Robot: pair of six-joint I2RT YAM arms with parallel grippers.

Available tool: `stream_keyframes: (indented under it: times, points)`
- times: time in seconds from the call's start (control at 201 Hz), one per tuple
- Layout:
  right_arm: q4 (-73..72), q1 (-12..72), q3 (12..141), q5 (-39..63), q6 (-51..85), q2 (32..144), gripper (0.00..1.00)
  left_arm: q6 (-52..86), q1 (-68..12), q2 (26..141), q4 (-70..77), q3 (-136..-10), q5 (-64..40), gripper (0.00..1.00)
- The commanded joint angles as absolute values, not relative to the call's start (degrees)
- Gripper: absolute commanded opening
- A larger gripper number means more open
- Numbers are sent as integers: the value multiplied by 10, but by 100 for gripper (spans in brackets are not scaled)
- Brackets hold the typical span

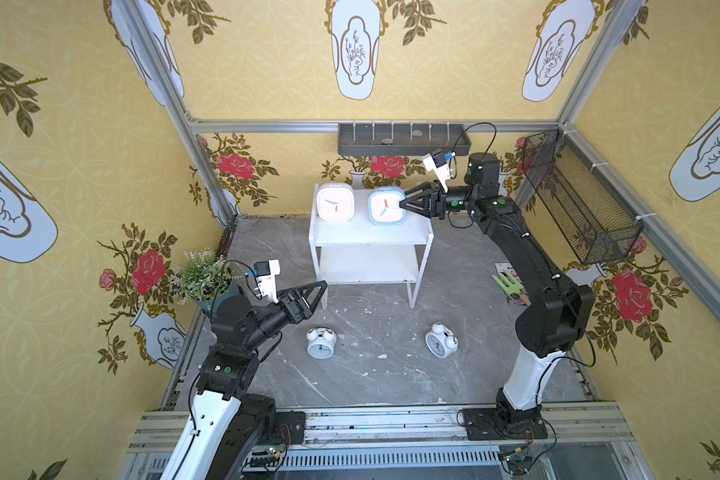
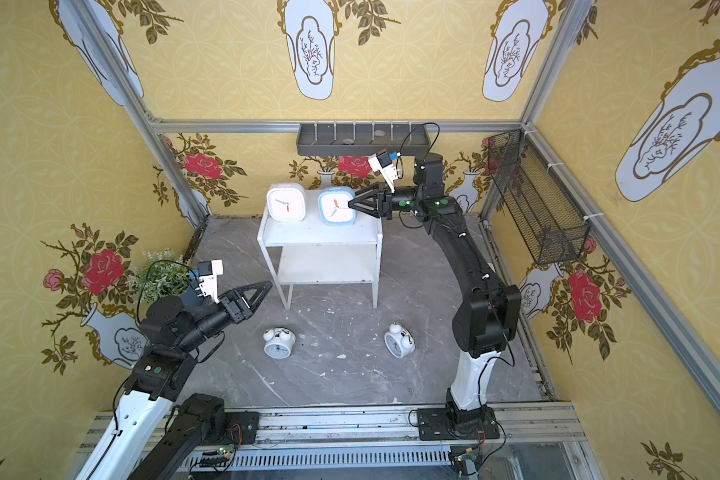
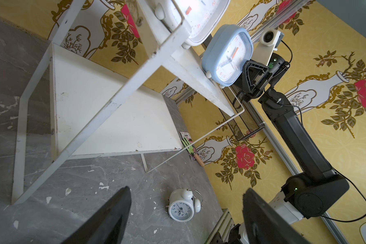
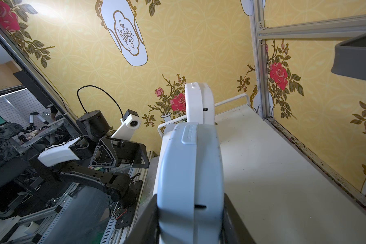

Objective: Place the alarm clocks on the shelf by style
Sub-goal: Place the alarm on the shelf.

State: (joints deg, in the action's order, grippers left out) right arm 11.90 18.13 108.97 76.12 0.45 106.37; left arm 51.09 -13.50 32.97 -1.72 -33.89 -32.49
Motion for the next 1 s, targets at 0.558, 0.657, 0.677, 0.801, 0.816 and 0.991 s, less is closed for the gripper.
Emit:
stream_keyframes:
  times: [0.558,0.657,0.677,0.801,0.816,0.991]
  points:
    - [182,180,1104,731,-63,1060,45,524,-131,326,28,-325,-345,86]
    - [200,180,1113,725,-76,1063,45,524,-131,327,28,-324,-347,86]
    - [201,180,1113,724,-78,1063,46,524,-131,327,28,-324,-347,86]
    - [208,180,1114,716,-88,1064,49,524,-131,326,31,-323,-350,86]
    - [210,180,1114,715,-90,1064,49,524,-131,325,31,-323,-350,87]
    - [226,180,1122,710,-108,1068,49,524,-131,324,32,-323,-353,87]
